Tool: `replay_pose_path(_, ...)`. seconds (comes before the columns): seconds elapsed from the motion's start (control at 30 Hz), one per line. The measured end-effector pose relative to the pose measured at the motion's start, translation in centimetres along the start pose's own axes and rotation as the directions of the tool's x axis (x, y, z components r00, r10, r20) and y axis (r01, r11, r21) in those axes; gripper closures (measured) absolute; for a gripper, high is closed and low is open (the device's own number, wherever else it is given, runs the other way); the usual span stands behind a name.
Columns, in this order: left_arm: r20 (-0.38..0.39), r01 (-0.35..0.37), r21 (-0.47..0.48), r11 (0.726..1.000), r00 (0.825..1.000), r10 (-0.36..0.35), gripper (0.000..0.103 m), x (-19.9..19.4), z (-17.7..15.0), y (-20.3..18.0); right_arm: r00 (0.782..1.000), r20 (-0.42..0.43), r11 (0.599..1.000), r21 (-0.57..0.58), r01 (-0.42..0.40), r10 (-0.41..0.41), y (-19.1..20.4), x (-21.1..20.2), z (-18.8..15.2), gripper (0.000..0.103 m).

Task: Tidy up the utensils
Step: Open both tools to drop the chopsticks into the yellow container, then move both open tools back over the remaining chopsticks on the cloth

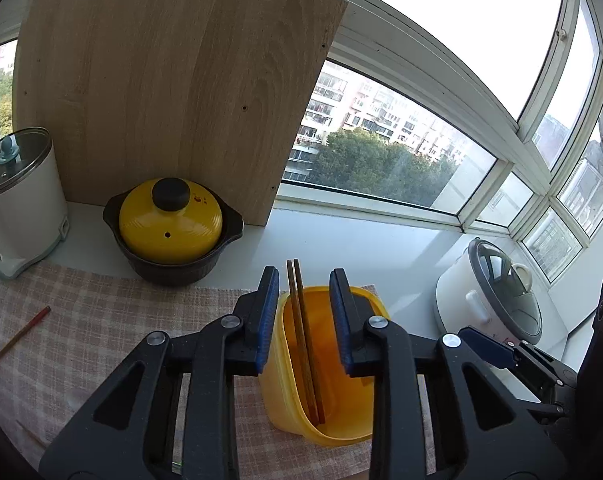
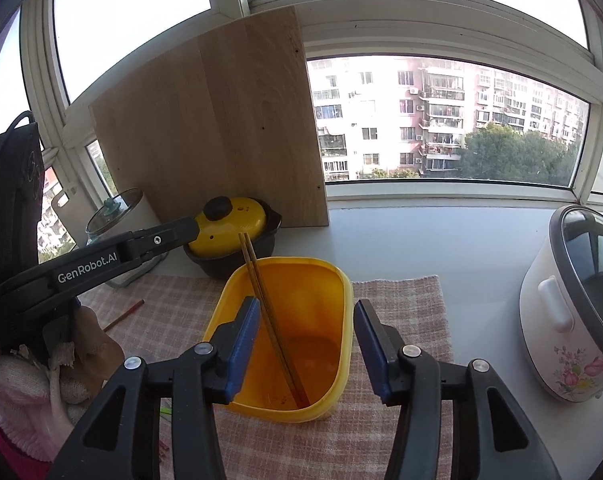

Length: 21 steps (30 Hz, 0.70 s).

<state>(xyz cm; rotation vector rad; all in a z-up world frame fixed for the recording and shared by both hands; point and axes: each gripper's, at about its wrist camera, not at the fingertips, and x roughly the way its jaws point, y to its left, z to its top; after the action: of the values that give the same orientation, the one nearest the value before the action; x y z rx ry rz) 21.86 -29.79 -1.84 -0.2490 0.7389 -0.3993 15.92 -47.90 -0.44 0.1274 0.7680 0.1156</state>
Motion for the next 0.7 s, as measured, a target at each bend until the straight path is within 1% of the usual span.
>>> replay_pose_path(0.03,0.001,-0.003,0.001,1.0,1.0,0.003,0.073,-0.3,-0.1,0.0,1.0,0.006,1.0,-0.006,0.002,-0.002,0.1,-0.3,-0.1,0.043)
replay_pose_path(0.1,0.004,-0.013,0.006,1.0,1.0,0.013,0.073,-0.9,-0.5,-0.1,1.0,0.012,1.0,-0.014,-0.004,0.004,0.3,-0.8,-0.3,0.04)
replay_pose_path(0.17,0.007,-0.025,0.009,1.0,1.0,0.025,0.073,-1.6,-0.9,-0.1,1.0,0.014,1.0,-0.018,-0.01,0.011,0.3,-1.3,-0.5,0.033)
replay_pose_path(0.3,0.016,-0.049,-0.001,0.999,0.999,0.049,0.073,-3.1,-1.5,0.4,0.999,0.032,0.999,-0.036,-0.002,0.003,0.5,-2.4,-0.8,0.025)
replay_pose_path(0.37,0.013,-0.059,-0.013,0.998,0.998,0.059,0.072,-3.9,-1.9,0.9,0.999,0.04,0.999,-0.045,-0.003,0.005,0.6,-3.0,-0.9,0.017)
replay_pose_path(0.4,0.008,-0.063,-0.02,0.998,0.998,0.063,0.071,-4.3,-2.0,1.3,0.999,0.042,0.999,-0.052,-0.005,0.007,0.7,-3.2,-1.0,0.015)
replay_pose_path(0.43,0.003,-0.065,-0.032,0.997,0.998,0.065,0.066,-4.8,-2.2,1.8,0.999,0.045,0.998,-0.06,-0.006,0.009,0.8,-3.4,-1.0,0.014)
replay_pose_path(0.47,0.002,-0.068,-0.049,0.997,0.998,0.068,0.063,-5.3,-2.4,2.4,0.999,0.048,0.998,-0.068,-0.004,0.008,1.0,-3.6,-1.1,0.012)
replay_pose_path(0.53,-0.003,-0.078,-0.079,0.994,0.997,0.078,0.062,-6.3,-2.9,3.9,0.998,0.06,0.997,-0.077,0.004,0.001,1.5,-4.2,-1.5,0.008)
replay_pose_path(0.57,-0.006,-0.086,-0.088,0.992,0.996,0.086,0.062,-6.8,-3.1,4.6,0.998,0.068,0.997,-0.079,0.007,-0.002,1.7,-4.4,-1.7,0.003)
replay_pose_path(0.6,-0.01,-0.104,-0.092,0.99,0.995,0.103,0.062,-7.4,-3.4,5.4,0.997,0.08,0.997,-0.082,0.011,-0.004,1.9,-4.9,-2.0,0.0)
replay_pose_path(0.7,-0.018,-0.149,-0.097,0.984,0.989,0.148,0.062,-9.0,-4.2,7.9,0.994,0.108,0.996,-0.083,0.014,-0.005,2.6,-5.6,-2.7,0.0)
